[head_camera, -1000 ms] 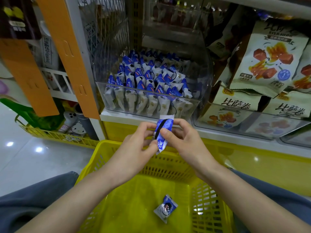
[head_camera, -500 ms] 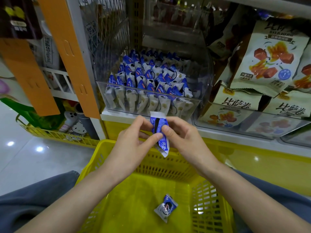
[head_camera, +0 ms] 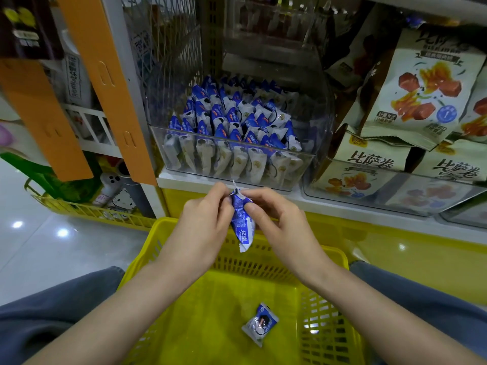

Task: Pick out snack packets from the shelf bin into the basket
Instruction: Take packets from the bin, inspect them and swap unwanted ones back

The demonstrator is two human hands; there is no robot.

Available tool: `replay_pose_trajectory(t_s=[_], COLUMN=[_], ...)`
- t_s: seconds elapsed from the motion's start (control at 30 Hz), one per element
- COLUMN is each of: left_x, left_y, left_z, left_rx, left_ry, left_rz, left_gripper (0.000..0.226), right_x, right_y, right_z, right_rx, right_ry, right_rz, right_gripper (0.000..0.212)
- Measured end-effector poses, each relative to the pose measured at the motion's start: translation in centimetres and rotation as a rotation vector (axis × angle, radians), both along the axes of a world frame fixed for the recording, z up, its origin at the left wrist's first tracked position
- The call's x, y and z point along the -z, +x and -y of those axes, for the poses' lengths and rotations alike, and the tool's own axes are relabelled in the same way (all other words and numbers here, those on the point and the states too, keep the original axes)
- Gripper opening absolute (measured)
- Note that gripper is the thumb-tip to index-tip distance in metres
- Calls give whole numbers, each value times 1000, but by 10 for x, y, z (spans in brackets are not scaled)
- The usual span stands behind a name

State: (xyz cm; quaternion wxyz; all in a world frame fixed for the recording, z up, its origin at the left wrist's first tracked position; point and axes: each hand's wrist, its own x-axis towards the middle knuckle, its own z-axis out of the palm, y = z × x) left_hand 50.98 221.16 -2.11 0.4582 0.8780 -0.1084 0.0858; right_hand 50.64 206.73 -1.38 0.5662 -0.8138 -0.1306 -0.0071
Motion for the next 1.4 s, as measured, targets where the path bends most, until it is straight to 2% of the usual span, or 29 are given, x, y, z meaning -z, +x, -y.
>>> replay_pose_trajectory(t_s=[0.17,0.3,0.37,0.47,0.57,0.67,0.73,0.8,0.87,0.97,1.1,1.23,1.4], left_x=[1,1,0,-3,-7,-6,-4,-5,-8,-9,-13,-28,-52], left_y=[-1,-4,-3,-2,-4,-3,-2,0,0,1,7,11,32], left_z=[7,9,8,8,11,12,12,11,10,7,0,-6,-20], left_rx=[7,82,94,122,173,105,42,7,3,-37,-28,27,-71], left_ry=[-97,-118,-127,-332,-614,-644,-658,-714,-772,-683,-677,-712,-361], left_rz=[-104,-154,-173,-326,-495,-480,-472,-491,-505,-442,-464,-440,-33], left_gripper=[11,34,35,30,20,14,21,25,26,27,28,22,17], right_x=[2,3,5,6,6,7,7,3,-2,-10,-17,-27,-48], right_y=[4,7,7,10,10,5,3,3,3,2,0,-1,9], right_z=[1,2,2,5,7,3,2,3,4,7,10,10,8], right_rx=[70,102,91,115,156,129,99,55,20,10,-7,14,62], right_ry=[88,168,177,149,-3,-158,-184,-146,2,154,162,142,68], right_rz=[-90,-159,-166,-147,-85,4,-48,-157,-266,-332,-361,-254,-46], right_gripper=[17,20,20,15,35,56,61,49,32,27,26,20,15])
